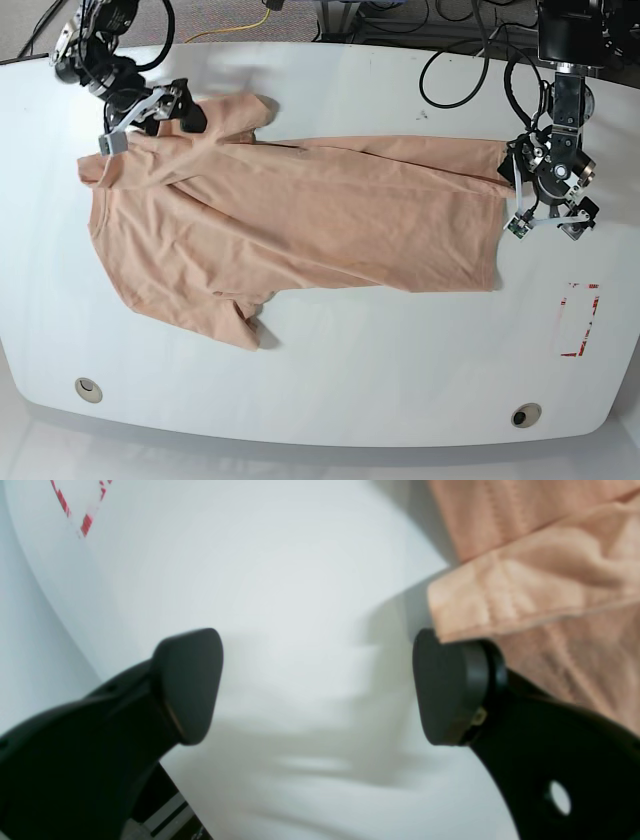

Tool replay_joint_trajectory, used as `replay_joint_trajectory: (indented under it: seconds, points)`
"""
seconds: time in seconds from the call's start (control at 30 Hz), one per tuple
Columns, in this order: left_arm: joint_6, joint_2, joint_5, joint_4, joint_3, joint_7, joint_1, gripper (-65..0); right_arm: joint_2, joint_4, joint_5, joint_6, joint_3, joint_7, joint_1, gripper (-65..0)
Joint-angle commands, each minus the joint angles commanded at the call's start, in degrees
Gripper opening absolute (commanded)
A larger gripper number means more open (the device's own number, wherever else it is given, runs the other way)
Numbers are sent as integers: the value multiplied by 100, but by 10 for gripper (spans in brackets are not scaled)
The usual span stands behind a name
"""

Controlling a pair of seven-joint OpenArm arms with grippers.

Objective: Layout the t-shirt on the table in an organized manner, then fold the t-shirt properly
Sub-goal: 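Open the right gripper and move it along the collar edge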

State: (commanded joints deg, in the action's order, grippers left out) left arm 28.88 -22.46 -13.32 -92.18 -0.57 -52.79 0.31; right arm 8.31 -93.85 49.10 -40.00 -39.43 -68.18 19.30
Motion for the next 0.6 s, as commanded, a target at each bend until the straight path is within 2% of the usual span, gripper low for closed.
replay_joint_trajectory:
  seconds: [0.1, 0.2, 0.3, 0.33, 0.37, 0.4, 0.43, 0.6]
  points:
    - [0, 0, 0, 9, 0, 0, 9, -78, 0, 18, -9, 0, 0, 0, 0, -138]
    - [0, 0, 0, 18, 0, 9, 9, -78, 9, 18, -9, 0, -9, 0, 0, -219]
    - [0, 0, 0, 18, 0, 9, 9, -78, 18, 18, -9, 0, -9, 0, -9, -384]
    - [0, 0, 0, 26, 0, 9, 9, -78, 18, 18, -18, 0, -9, 0, -18, -463]
    - [0, 0, 0, 26, 0, 9, 9, -78, 18, 18, -18, 0, -9, 0, -18, -496]
    - [0, 0, 0, 26, 0, 9, 9, -78, 18, 9, -18, 0, 0, 0, -26, -593]
    - [0, 0, 0, 26, 0, 9, 9, -78, 18, 9, -18, 0, 18, 0, -26, -637]
    - [0, 0, 0, 26, 0, 9, 9, -78, 26, -105, 9, 0, 26, -18, -35, -647]
